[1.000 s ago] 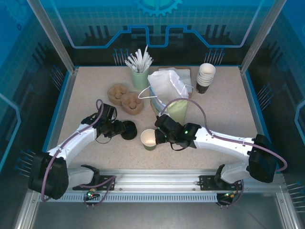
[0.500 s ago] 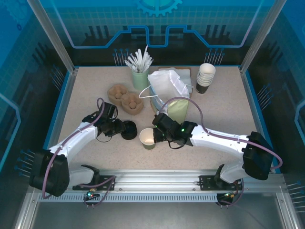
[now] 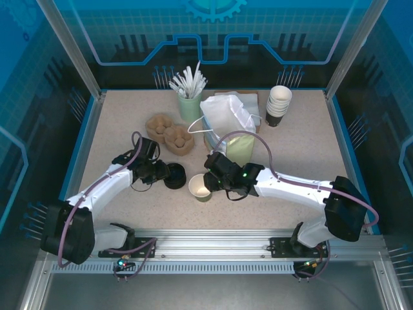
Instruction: Pack the takeout coffee
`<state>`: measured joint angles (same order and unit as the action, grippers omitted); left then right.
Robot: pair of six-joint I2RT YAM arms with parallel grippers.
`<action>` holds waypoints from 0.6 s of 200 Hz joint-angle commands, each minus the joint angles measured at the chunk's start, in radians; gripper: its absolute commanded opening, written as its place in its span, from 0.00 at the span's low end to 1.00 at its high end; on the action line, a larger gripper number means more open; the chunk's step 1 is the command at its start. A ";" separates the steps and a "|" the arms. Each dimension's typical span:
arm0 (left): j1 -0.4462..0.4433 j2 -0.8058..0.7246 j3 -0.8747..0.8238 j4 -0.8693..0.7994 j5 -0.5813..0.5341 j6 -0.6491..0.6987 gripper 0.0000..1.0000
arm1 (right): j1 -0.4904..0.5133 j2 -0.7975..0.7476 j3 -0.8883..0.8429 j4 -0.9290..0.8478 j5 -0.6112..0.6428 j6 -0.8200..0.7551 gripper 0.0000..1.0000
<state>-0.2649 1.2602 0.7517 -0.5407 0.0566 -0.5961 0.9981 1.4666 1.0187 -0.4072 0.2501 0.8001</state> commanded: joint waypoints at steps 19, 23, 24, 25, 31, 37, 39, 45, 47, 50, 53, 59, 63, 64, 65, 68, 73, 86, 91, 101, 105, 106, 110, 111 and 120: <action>-0.005 0.008 0.032 -0.021 -0.018 0.021 0.25 | -0.017 -0.006 0.035 -0.006 -0.006 -0.001 0.36; -0.006 0.008 0.034 -0.023 -0.019 0.021 0.25 | -0.016 -0.007 0.036 -0.008 -0.006 -0.001 0.37; -0.005 0.008 0.034 -0.022 -0.020 0.021 0.25 | -0.016 -0.008 0.036 -0.008 -0.006 0.000 0.37; -0.005 0.008 0.033 -0.022 -0.019 0.021 0.25 | -0.016 -0.008 0.036 -0.009 -0.006 0.000 0.37; -0.005 0.009 0.033 -0.023 -0.021 0.022 0.25 | -0.017 -0.010 0.038 -0.014 -0.005 -0.002 0.38; -0.005 0.008 0.033 -0.025 -0.023 0.022 0.24 | -0.017 -0.012 0.040 -0.018 -0.006 0.000 0.39; -0.005 0.007 0.033 -0.024 -0.023 0.022 0.24 | -0.018 -0.013 0.040 -0.020 -0.004 -0.001 0.40; -0.005 0.008 0.032 -0.024 -0.024 0.022 0.24 | -0.018 -0.016 0.040 -0.021 -0.003 -0.001 0.41; -0.005 0.009 0.031 -0.024 -0.024 0.022 0.24 | -0.018 -0.017 0.040 -0.022 -0.003 -0.001 0.41; -0.005 0.008 0.031 -0.024 -0.024 0.023 0.24 | -0.018 -0.017 0.040 -0.022 -0.002 -0.001 0.42; -0.005 0.008 0.032 -0.024 -0.024 0.023 0.24 | -0.019 -0.017 0.040 -0.022 -0.002 -0.002 0.42; -0.005 0.009 0.031 -0.024 -0.025 0.024 0.24 | -0.019 -0.018 0.039 -0.023 -0.002 -0.002 0.43; -0.005 0.011 0.031 -0.024 -0.024 0.023 0.23 | -0.021 -0.018 0.038 -0.023 -0.002 -0.002 0.44; -0.005 0.011 0.031 -0.024 -0.024 0.023 0.23 | -0.021 -0.018 0.038 -0.023 -0.002 -0.002 0.44; -0.005 0.010 0.032 -0.024 -0.024 0.024 0.23 | -0.021 -0.017 0.039 -0.023 -0.002 -0.002 0.44; -0.005 0.011 0.032 -0.023 -0.024 0.023 0.23 | -0.021 -0.017 0.038 -0.022 -0.002 0.000 0.44; -0.005 0.010 0.033 -0.022 -0.024 0.022 0.23 | -0.022 -0.015 0.038 -0.023 -0.003 0.001 0.44; -0.005 0.011 0.034 -0.021 -0.021 0.021 0.22 | -0.023 -0.008 0.038 -0.022 -0.008 0.002 0.45; -0.005 0.011 0.033 -0.020 -0.021 0.021 0.22 | -0.023 -0.005 0.039 -0.021 -0.011 0.003 0.45; -0.005 0.012 0.034 -0.019 -0.020 0.021 0.22 | -0.023 0.001 0.039 -0.018 -0.016 0.006 0.45; -0.005 0.012 0.033 -0.019 -0.020 0.021 0.22 | -0.023 0.004 0.040 -0.016 -0.021 0.007 0.45; -0.005 0.011 0.032 -0.019 -0.020 0.020 0.22 | -0.023 0.004 0.040 -0.016 -0.021 0.007 0.45; -0.005 0.011 0.033 -0.020 -0.018 0.019 0.22 | -0.024 0.007 0.041 -0.015 -0.025 0.007 0.45; -0.005 0.011 0.032 -0.021 -0.018 0.020 0.22 | -0.023 0.008 0.042 -0.014 -0.025 0.009 0.45; -0.006 0.010 0.034 -0.021 -0.018 0.019 0.22 | -0.021 0.012 0.041 -0.013 -0.029 0.009 0.44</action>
<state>-0.2649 1.2625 0.7570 -0.5438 0.0479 -0.5934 0.9855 1.4666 1.0286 -0.4107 0.2424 0.8013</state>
